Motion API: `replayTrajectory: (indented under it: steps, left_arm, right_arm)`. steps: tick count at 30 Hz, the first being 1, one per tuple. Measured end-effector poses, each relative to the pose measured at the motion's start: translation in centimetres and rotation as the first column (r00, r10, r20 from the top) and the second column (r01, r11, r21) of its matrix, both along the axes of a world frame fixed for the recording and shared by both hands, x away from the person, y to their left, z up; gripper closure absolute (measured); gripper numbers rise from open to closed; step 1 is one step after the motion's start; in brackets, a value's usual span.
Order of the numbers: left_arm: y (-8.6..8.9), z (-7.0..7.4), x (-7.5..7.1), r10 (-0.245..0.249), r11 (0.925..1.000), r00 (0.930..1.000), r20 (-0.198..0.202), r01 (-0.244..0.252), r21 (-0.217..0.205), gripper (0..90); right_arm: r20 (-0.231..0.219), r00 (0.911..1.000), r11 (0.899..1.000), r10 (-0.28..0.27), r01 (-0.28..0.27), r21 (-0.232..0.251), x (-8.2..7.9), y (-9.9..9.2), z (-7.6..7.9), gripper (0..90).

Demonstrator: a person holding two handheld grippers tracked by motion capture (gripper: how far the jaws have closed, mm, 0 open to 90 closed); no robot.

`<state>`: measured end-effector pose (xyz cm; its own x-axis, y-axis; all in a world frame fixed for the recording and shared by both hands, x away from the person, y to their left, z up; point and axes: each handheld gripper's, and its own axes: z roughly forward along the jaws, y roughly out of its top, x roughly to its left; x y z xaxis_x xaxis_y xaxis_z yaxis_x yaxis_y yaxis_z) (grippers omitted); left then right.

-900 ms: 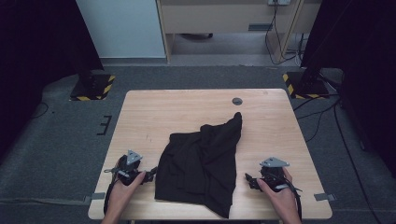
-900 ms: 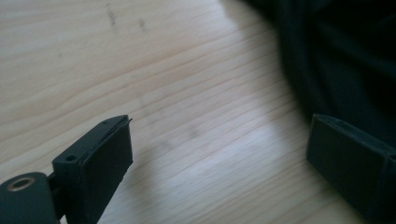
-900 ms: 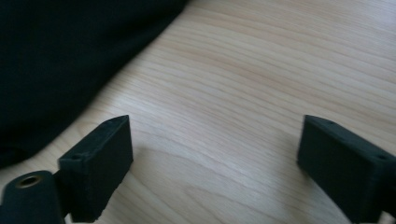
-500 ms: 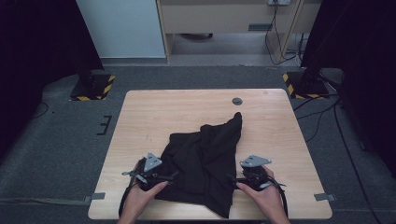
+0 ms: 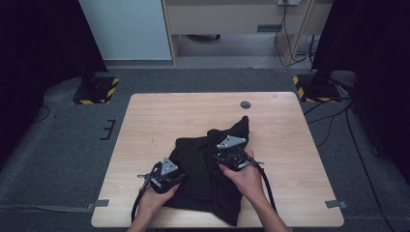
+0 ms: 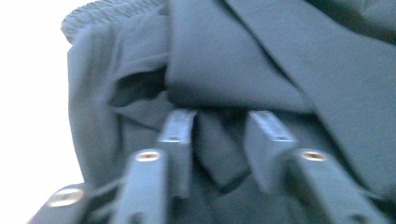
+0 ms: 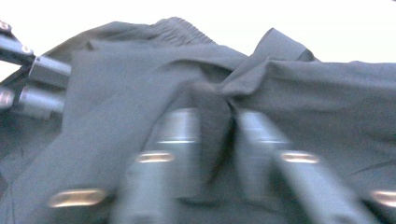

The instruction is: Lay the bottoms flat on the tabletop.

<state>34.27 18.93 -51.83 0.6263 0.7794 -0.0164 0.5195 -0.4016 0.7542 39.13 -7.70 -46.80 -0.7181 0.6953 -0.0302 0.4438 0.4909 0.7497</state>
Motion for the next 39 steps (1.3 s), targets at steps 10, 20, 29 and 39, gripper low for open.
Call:
replayTrajectory:
  steps: [10, 20, 29, 39]
  left_arm:
    - [0.9, 2.0, -1.6, -0.016, 0.9983, 0.9989, 0.045, 0.018, -0.055, 86.5]
    - [-3.6, 3.7, 1.1, -0.006, 0.9999, 0.991, 0.134, 0.004, 0.013, 35.9]
    - [-7.1, 0.9, 6.3, 0.01, 0.9996, 0.9996, -0.026, -0.009, 0.027, 61.1]
    - [-2.4, 3.2, -1.1, -0.063, 0.9953, 0.9972, -0.041, 0.06, -0.076, 87.7]
  right_arm:
    - [-0.043, 0.9899, 0.991, -0.135, 0.134, -0.029, -2.8, -11.1, -1.4, 87.6]
    - [0.003, 0.9567, 0.953, -0.291, 0.29, 0.085, -3.3, -16.4, -0.8, 41.5]
    - [-0.047, 0.9823, 0.974, -0.181, 0.186, 0.128, -0.5, -10.0, -0.9, 23.5]
    - [-0.134, 0.9744, 0.983, -0.181, 0.183, 0.005, 2.8, -5.0, -4.1, 41.7]
